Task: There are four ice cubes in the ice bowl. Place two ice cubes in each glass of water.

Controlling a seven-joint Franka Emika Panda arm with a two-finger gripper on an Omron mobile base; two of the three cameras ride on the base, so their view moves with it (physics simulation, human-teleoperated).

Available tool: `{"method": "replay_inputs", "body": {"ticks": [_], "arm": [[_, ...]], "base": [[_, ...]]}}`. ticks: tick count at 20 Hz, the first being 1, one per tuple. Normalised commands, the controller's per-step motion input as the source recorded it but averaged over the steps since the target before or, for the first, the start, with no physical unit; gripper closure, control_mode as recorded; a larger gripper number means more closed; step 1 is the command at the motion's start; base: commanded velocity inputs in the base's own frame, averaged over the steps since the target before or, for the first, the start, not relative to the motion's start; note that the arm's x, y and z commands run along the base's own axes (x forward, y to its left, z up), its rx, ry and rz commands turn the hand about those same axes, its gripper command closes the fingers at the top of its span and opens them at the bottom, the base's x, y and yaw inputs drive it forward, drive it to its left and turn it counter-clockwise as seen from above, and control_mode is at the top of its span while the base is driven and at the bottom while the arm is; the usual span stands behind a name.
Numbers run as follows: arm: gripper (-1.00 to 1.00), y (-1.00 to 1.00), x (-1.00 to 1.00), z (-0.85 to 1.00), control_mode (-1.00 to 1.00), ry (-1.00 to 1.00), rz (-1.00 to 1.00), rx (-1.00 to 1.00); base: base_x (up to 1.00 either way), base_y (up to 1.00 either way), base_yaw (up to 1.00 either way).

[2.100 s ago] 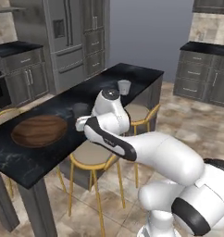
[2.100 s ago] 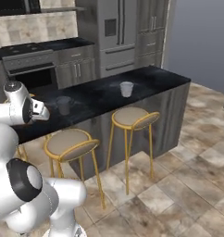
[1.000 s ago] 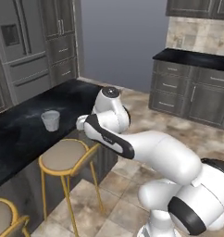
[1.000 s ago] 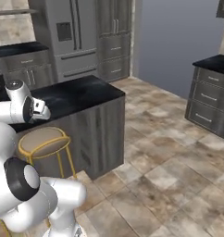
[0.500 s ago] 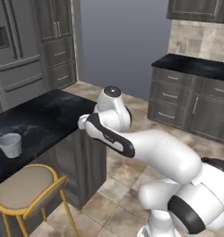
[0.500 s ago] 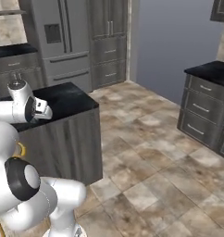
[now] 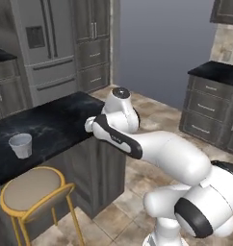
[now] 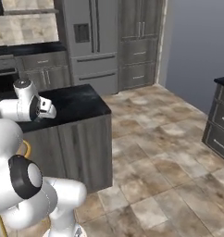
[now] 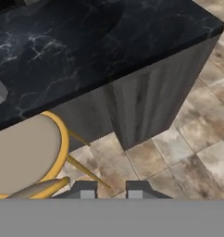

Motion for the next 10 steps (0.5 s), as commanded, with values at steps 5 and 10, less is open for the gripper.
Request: {"method": "replay_inputs", "body": {"ticks": [5, 10], "arm": [[1.0, 0.0, 0.0, 0.0, 1.0, 0.0, 0.0, 0.0], [1.0, 0.0, 0.0, 0.0, 1.0, 0.0, 0.0, 0.0]], "base": [[0.57, -0.15, 0.38], [1.0, -0.5, 0.23]]}}
